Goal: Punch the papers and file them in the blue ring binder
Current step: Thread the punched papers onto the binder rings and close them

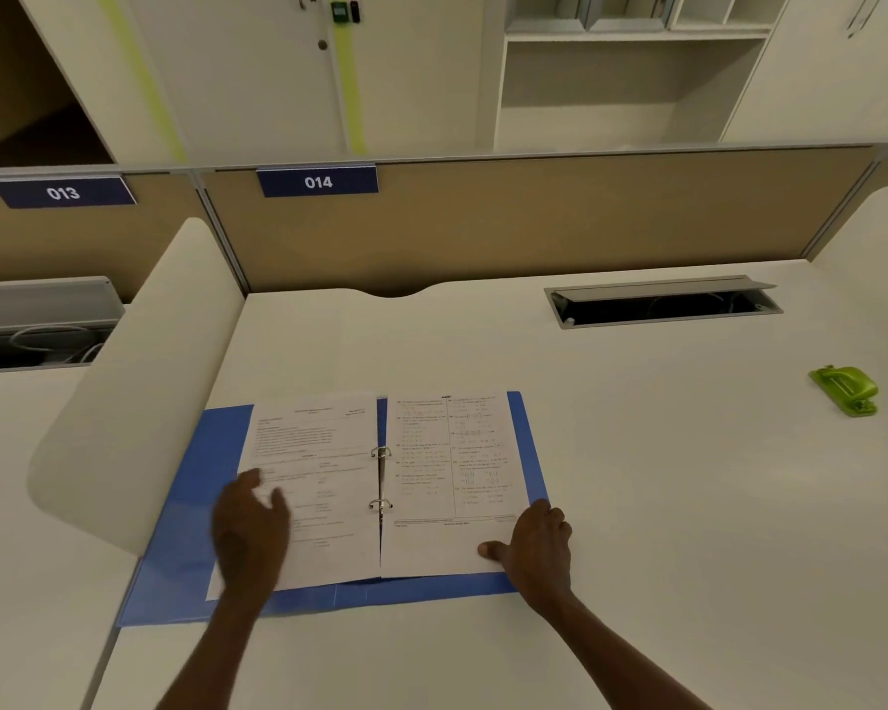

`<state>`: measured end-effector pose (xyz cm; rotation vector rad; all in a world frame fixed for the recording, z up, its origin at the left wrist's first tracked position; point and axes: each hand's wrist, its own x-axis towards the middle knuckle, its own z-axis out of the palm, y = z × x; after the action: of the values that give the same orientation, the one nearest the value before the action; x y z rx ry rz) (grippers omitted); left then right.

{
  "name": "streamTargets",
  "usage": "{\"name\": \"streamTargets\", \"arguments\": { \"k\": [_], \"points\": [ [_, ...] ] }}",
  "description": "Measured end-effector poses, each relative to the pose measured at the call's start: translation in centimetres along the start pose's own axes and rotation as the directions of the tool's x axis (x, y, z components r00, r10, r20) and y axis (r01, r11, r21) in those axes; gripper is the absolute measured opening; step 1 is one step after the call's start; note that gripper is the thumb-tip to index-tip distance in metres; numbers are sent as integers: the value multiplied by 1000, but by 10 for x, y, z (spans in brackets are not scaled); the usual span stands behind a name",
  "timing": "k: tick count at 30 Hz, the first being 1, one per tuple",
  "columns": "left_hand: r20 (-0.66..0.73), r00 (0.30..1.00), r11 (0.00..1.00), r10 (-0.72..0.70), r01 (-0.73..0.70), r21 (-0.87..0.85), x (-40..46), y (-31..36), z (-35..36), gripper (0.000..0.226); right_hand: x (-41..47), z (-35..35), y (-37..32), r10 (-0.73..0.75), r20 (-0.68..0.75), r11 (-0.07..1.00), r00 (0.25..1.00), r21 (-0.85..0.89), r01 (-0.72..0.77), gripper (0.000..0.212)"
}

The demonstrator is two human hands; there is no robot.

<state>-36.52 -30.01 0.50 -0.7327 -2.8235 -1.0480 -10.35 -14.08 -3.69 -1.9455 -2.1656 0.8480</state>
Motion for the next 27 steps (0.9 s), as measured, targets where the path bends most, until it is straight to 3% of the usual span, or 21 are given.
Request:
{"name": "streamTargets", "arguments": {
  "k": [3, 6, 8, 10, 12, 15, 22, 27],
  "points": [
    [161, 961, 959, 224, -188, -213, -34, 54, 23, 13, -2, 0, -1, -11, -7, 1000, 1000, 14, 11, 81],
    [388, 905, 934, 176, -29, -357, -61, 98, 48, 19, -7, 0, -2, -45, -16, 999, 999, 23, 45, 74],
    [584, 805, 960, 106, 71, -272, -73, 114, 67, 36, -11, 0, -4, -97, -45, 995, 994, 16, 98, 67],
    [686, 726, 985, 39, 86, -146, -79, 123, 82, 47, -16, 2, -4, -168, -87, 985, 982, 19, 170, 59],
    [708, 706, 994, 11, 69, -84, -82, 130, 89, 50, -22, 3, -4, -235, -107, 966, 966, 85, 245, 51],
    [724, 689, 984, 35, 105, -147, -78, 139, 90, 41, -28, 4, -5, -297, -74, 926, 952, 221, 306, 46],
    [741, 672, 919, 11, 286, -273, -70, 135, 91, 32, -34, 9, -7, -290, 87, 926, 953, 278, 257, 57],
    [654, 756, 920, -15, 266, -287, -74, 134, 91, 28, -35, 10, -8, -294, 70, 911, 953, 321, 257, 61]
  ]
}}
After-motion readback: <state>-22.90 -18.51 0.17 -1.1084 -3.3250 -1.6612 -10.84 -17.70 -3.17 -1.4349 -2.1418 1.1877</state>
